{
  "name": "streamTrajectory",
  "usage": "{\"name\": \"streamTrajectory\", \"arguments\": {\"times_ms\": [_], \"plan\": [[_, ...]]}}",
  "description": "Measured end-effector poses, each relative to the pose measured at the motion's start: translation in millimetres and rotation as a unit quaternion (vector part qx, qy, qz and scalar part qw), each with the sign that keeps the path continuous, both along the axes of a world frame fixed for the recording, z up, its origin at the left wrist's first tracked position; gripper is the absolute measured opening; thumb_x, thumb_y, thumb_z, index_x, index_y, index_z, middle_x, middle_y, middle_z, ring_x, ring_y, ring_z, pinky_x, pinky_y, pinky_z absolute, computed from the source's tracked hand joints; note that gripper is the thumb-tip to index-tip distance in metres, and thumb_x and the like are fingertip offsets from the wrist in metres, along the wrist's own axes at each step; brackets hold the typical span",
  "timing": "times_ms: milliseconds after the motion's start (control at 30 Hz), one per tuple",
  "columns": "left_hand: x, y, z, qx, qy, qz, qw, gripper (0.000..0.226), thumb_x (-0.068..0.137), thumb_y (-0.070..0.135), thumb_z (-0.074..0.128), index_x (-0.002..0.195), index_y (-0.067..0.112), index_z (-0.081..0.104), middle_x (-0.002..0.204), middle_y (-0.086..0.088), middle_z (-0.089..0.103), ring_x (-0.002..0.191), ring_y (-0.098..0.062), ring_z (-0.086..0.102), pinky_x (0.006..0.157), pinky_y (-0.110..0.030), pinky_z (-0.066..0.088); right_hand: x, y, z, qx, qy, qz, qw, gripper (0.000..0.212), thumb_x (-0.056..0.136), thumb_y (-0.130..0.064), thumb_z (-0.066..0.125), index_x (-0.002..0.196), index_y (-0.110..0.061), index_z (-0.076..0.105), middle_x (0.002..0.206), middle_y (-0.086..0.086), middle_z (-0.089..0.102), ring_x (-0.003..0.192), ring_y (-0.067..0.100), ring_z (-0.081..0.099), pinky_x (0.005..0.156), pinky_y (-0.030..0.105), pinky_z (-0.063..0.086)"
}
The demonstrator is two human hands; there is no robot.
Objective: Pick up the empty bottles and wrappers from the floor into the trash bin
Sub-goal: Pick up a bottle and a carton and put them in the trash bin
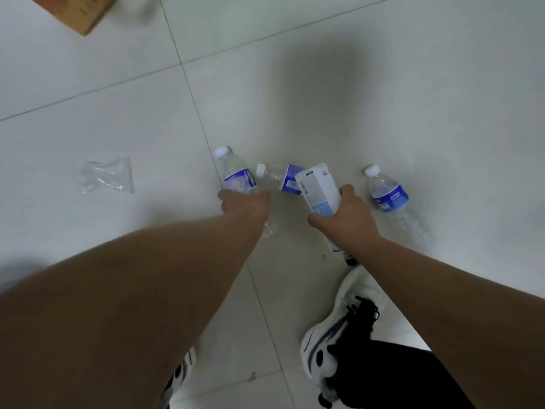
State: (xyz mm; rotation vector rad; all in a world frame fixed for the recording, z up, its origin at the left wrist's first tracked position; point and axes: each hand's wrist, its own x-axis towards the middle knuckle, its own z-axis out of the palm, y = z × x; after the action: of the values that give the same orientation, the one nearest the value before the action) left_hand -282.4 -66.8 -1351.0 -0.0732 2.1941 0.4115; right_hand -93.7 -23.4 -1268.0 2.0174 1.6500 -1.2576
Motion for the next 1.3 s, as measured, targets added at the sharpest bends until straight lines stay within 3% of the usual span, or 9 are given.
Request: {"name": "streamTrajectory", "arguments": {"times_ms": [100, 233, 433, 700, 800, 933, 1100, 1200, 1300], "plan": [[-7.9, -3.8, 10.5, 0.015, 0.034, 0.028, 0.999, 0.078, 0.081, 0.039, 0.083, 0.14, 0.013, 0.04, 0.128, -0.007, 0.055, 0.106, -0.027, 0.059, 0.092, -0.04, 0.053, 0.1, -1.1, 8.1, -0.002, 0.009, -0.009, 1.0, 0.066, 0.08, -0.044, 0.086, 0.126, -0.017, 0.048, 0.118, 0.011, 0.065, 0.101, 0.031, 0.07, 0.089, 0.053, 0.064], [-38.1, -25.4, 72.3, 0.039, 0.025, 0.002, 0.999, 0.07, 0.073, 0.042, 0.085, 0.121, 0.022, 0.037, 0.112, -0.003, 0.056, 0.082, -0.015, 0.059, 0.066, -0.028, 0.046, -0.1, -6.9, 63.4, -0.024, 0.003, -0.022, 0.999, 0.065, 0.078, -0.043, 0.088, 0.124, -0.016, 0.05, 0.116, 0.011, 0.067, 0.1, 0.032, 0.07, 0.09, 0.052, 0.062], [-86.9, -66.5, 194.0, 0.035, 0.0, -0.129, 0.991, 0.06, 0.08, 0.038, 0.084, 0.117, 0.024, 0.039, 0.099, 0.001, 0.059, 0.076, -0.011, 0.059, 0.055, -0.025, 0.039, -21.6, -20.9, 176.4, 0.022, 0.002, -0.004, 1.0, 0.057, 0.072, -0.045, 0.087, 0.111, -0.022, 0.052, 0.092, -0.004, 0.064, 0.075, 0.011, 0.065, 0.066, 0.038, 0.058], [-133.2, -90.7, 324.4, 0.047, -0.022, -0.197, 0.979, 0.06, 0.077, 0.04, 0.085, 0.117, 0.025, 0.043, 0.098, 0.004, 0.062, 0.079, -0.009, 0.062, 0.057, -0.026, 0.04, -67.4, -42.9, 291.4, 0.006, 0.018, -0.018, 1.0, 0.058, 0.068, -0.05, 0.085, 0.109, -0.027, 0.051, 0.092, -0.011, 0.064, 0.077, 0.006, 0.064, 0.058, 0.027, 0.047], [-153.7, -89.2, 357.8, 0.058, -0.027, -0.219, 0.974, 0.057, 0.076, 0.038, 0.084, 0.113, 0.027, 0.042, 0.098, 0.003, 0.063, 0.079, -0.01, 0.063, 0.057, -0.027, 0.041, -85.2, -42.8, 317.4, 0.01, 0.014, -0.025, 1.0, 0.058, 0.071, -0.047, 0.088, 0.113, -0.026, 0.054, 0.099, -0.006, 0.066, 0.081, 0.008, 0.065, 0.061, 0.028, 0.049], [-170.7, -83.5, 390.1, 0.083, -0.036, -0.223, 0.971, 0.055, 0.077, 0.035, 0.082, 0.118, 0.025, 0.047, 0.104, -0.001, 0.066, 0.088, -0.019, 0.069, 0.067, -0.032, 0.051, -106.6, -42.7, 341.9, 0.041, 0.025, -0.065, 0.997, 0.061, 0.07, -0.046, 0.087, 0.116, -0.021, 0.056, 0.109, 0.005, 0.067, 0.091, 0.023, 0.07, 0.075, 0.037, 0.057], [-172.8, -97.7, 412.2, 0.073, -0.039, -0.205, 0.975, 0.059, 0.078, 0.038, 0.084, 0.123, 0.023, 0.049, 0.107, -0.001, 0.066, 0.094, -0.023, 0.069, 0.073, -0.032, 0.051, -109.4, -52.7, 344.6, 0.027, 0.04, -0.041, 0.998, 0.06, 0.077, -0.042, 0.089, 0.119, -0.018, 0.054, 0.107, 0.003, 0.069, 0.081, 0.012, 0.067, 0.058, 0.029, 0.049], [-162.1, -121.6, 407.5, 0.069, -0.028, -0.166, 0.983, 0.058, 0.078, 0.037, 0.082, 0.124, 0.022, 0.05, 0.108, -0.002, 0.067, 0.093, -0.021, 0.068, 0.072, -0.032, 0.05, -107.1, -59.3, 338.8, -0.006, 0.059, -0.033, 0.998, 0.064, 0.081, -0.043, 0.089, 0.127, -0.017, 0.053, 0.113, 0.006, 0.068, 0.092, 0.022, 0.071, 0.073, 0.039, 0.061], [-144.2, -144.3, 404.3, 0.069, -0.033, -0.119, 0.99, 0.059, 0.073, 0.036, 0.08, 0.123, 0.02, 0.054, 0.108, -0.004, 0.07, 0.092, -0.022, 0.069, 0.073, -0.033, 0.052, -97.7, -70.4, 339.6, -0.027, 0.082, -0.049, 0.995, 0.065, 0.08, -0.043, 0.089, 0.129, -0.017, 0.054, 0.113, 0.005, 0.069, 0.098, 0.026, 0.071, 0.085, 0.044, 0.063]]}}
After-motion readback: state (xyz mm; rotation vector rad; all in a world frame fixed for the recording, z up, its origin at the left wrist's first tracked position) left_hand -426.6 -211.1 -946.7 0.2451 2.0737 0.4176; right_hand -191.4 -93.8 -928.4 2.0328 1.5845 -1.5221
